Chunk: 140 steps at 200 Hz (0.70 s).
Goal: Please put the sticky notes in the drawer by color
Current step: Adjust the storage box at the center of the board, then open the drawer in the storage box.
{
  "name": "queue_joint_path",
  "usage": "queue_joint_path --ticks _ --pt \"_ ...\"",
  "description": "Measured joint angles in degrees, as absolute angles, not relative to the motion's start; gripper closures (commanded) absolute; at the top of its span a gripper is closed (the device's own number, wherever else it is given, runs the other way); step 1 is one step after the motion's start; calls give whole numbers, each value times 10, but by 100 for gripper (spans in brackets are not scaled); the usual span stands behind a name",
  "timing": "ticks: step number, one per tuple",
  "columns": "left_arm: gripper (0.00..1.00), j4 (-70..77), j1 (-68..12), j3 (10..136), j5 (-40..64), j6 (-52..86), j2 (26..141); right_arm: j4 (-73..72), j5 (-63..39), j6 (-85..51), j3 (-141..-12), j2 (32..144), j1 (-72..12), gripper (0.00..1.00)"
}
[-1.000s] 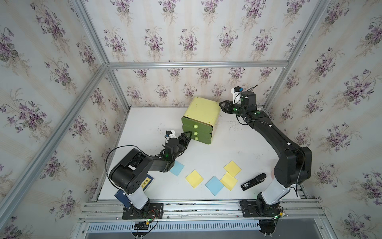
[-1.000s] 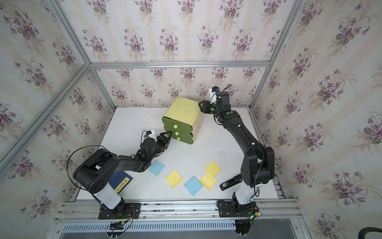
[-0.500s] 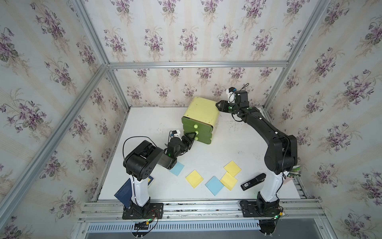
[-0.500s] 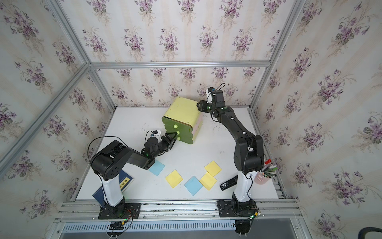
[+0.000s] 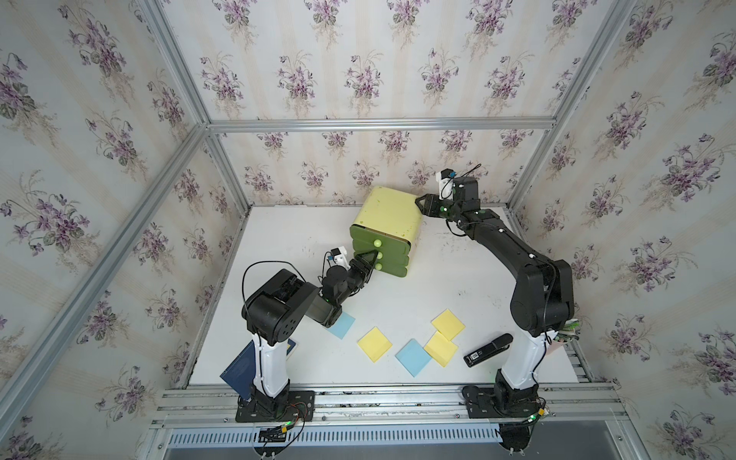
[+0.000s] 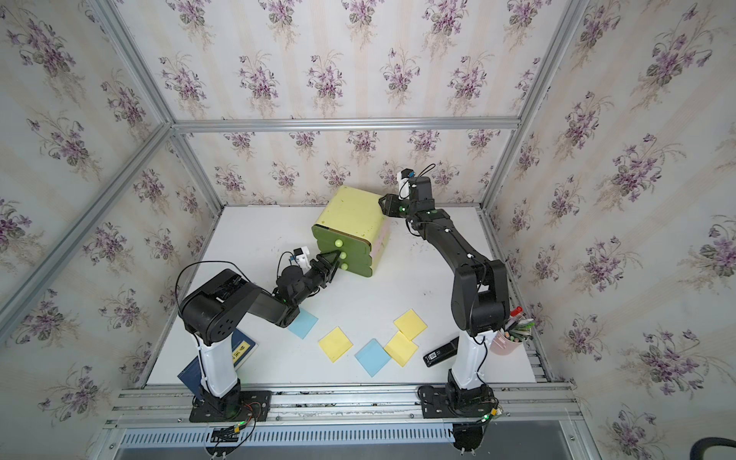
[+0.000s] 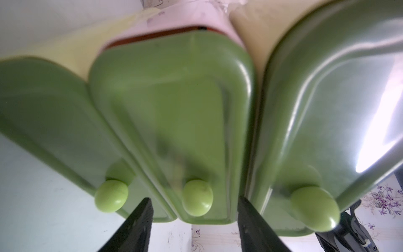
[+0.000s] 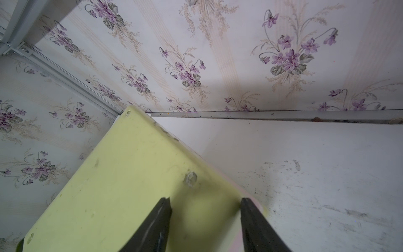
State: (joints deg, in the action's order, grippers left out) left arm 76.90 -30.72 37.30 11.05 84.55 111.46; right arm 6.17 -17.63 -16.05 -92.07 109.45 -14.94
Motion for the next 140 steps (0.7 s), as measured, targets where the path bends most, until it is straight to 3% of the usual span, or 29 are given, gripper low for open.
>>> queue_joint_path --ticks 9,21,77,93,140 --pt "44 771 -309 379 111 843 1118 62 -176 -161 -921 1094 -149 45" --pt "55 773 -311 386 112 844 1127 62 -176 -161 -921 1093 -149 45" --pt "57 792 -311 403 113 846 1164 63 -179 -153 -915 1088 -149 46" --pt "66 789 -311 407 113 846 1162 63 -178 -150 -913 1085 -149 46" --pt "77 790 -312 413 113 844 1161 60 -181 -149 -909 1084 -150 46"
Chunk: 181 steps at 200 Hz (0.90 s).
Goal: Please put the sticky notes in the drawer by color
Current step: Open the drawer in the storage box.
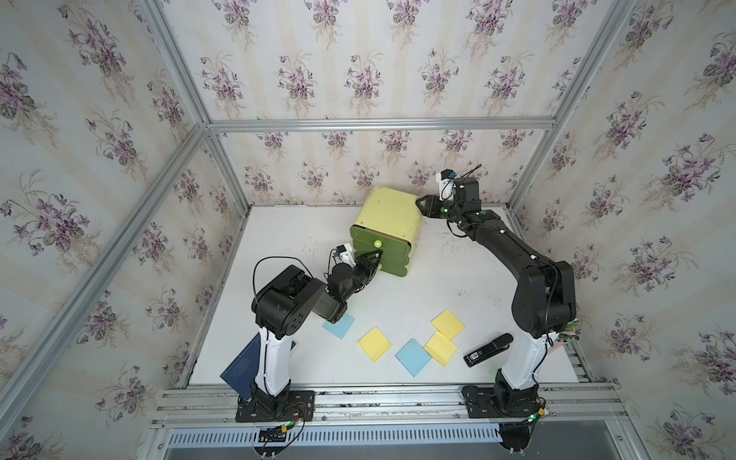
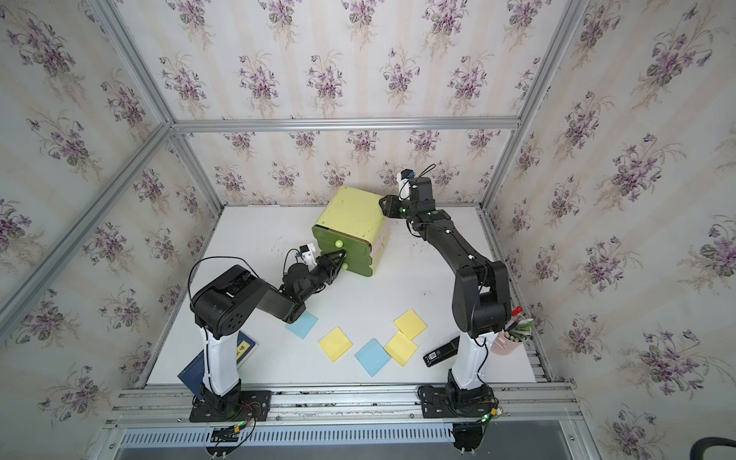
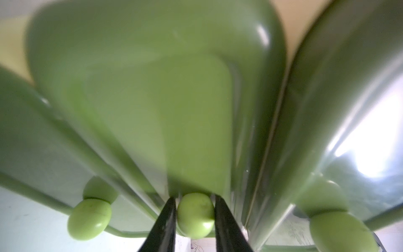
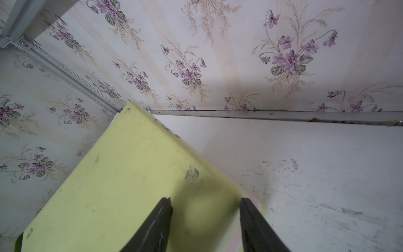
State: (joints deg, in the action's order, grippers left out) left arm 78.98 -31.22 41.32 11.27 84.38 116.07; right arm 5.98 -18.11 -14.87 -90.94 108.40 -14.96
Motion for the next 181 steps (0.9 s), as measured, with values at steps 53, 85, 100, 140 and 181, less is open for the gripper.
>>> queue_joint_path --ticks 53,85,100,140,181 --pt "93 808 -315 399 109 844 1163 59 -187 -151 -911 1084 -151 46" --pt "94 801 -320 364 104 844 1129 83 -197 -154 -933 1091 -152 46" --pt "94 802 -323 347 101 844 1115 96 -202 -155 -947 1096 -152 46" --pt "95 802 -337 297 90 844 1077 121 -209 -155 -969 1100 -152 46" --pt "92 785 -355 246 79 839 1014 140 -214 -155 -992 1100 -150 36"
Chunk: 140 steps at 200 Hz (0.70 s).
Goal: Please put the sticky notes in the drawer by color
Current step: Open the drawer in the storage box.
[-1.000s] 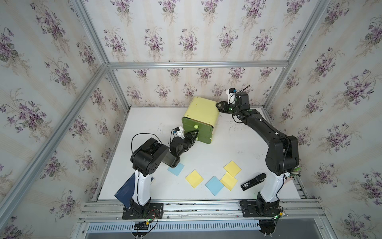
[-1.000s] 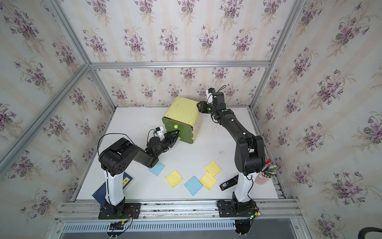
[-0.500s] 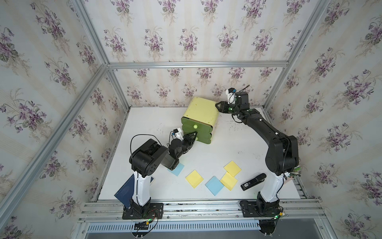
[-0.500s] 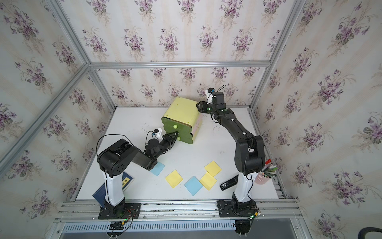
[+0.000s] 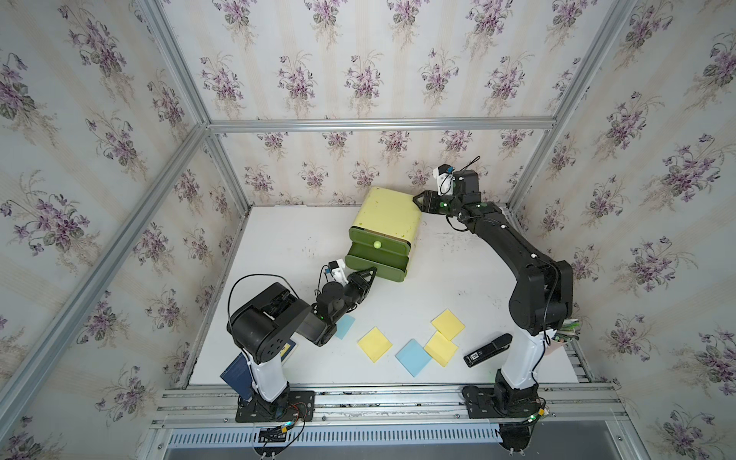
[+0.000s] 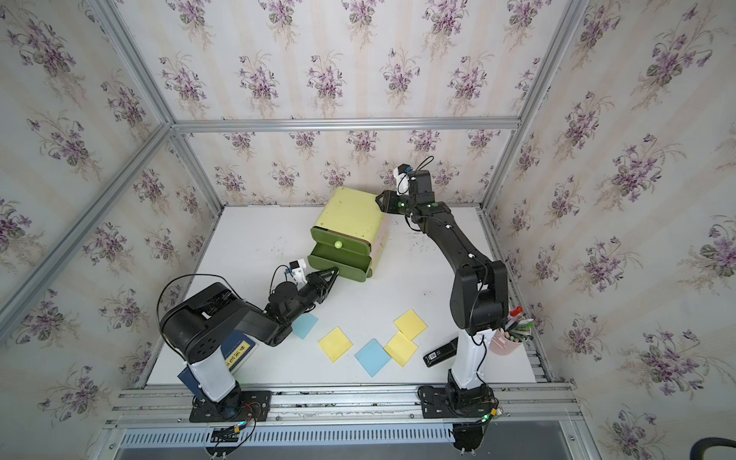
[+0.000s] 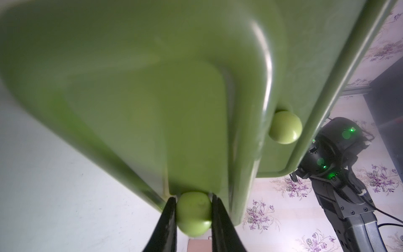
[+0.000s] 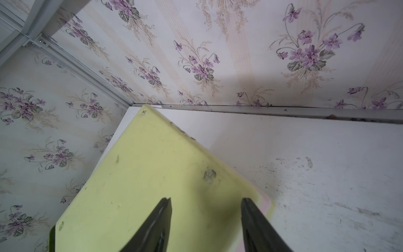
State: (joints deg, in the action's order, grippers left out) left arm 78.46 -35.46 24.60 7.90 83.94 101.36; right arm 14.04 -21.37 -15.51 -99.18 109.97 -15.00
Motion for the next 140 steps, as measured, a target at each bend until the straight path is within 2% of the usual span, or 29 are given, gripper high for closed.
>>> queue_joint_path --ticks 18,60,88,140 --pt "91 773 -359 237 76 835 995 150 -220 -154 -1004 1096 -150 29" --pt "89 756 -364 217 75 829 974 170 -235 -146 -994 1035 -150 32" --pt "88 751 -370 217 68 825 969 176 -227 -134 -870 930 -170 32" --pt "89 750 -381 215 57 820 969 176 -200 -122 -666 787 -255 32"
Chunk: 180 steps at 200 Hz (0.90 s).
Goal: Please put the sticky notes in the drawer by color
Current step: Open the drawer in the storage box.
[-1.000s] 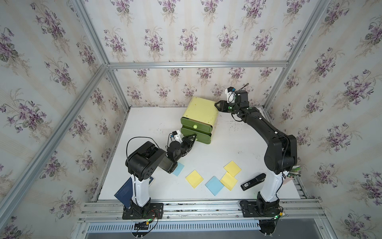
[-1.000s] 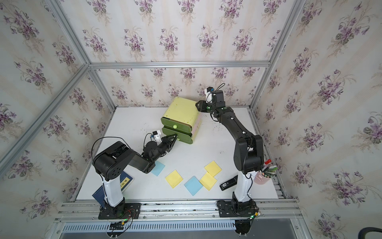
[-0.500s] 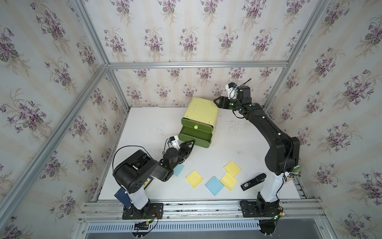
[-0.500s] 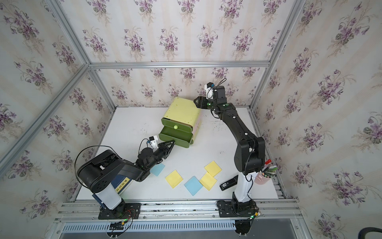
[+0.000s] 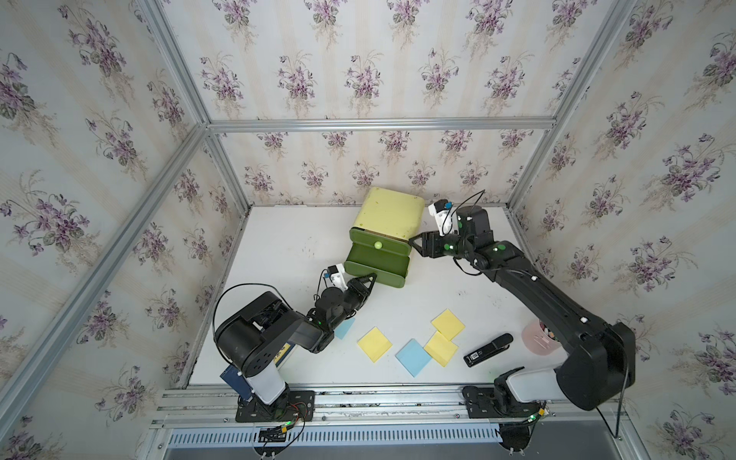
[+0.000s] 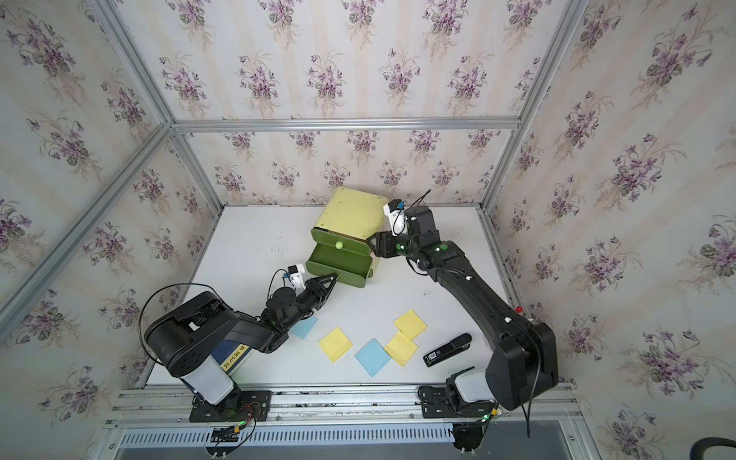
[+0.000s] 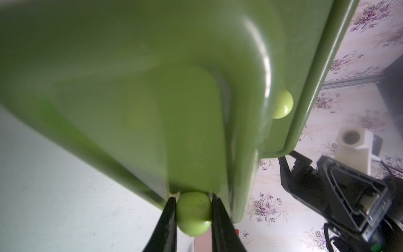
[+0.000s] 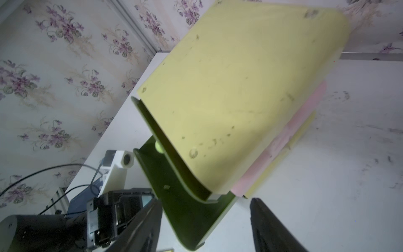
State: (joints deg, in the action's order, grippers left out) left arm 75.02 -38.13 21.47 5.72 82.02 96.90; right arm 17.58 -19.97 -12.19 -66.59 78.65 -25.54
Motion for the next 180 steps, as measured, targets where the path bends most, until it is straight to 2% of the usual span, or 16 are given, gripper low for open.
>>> queue_joint_path --ticks 35,180 --pt "88 747 -390 217 51 818 969 161 -167 -131 -610 749 -270 32" --pt "86 727 -439 224 15 814 970 140 -90 -114 -678 866 -271 33"
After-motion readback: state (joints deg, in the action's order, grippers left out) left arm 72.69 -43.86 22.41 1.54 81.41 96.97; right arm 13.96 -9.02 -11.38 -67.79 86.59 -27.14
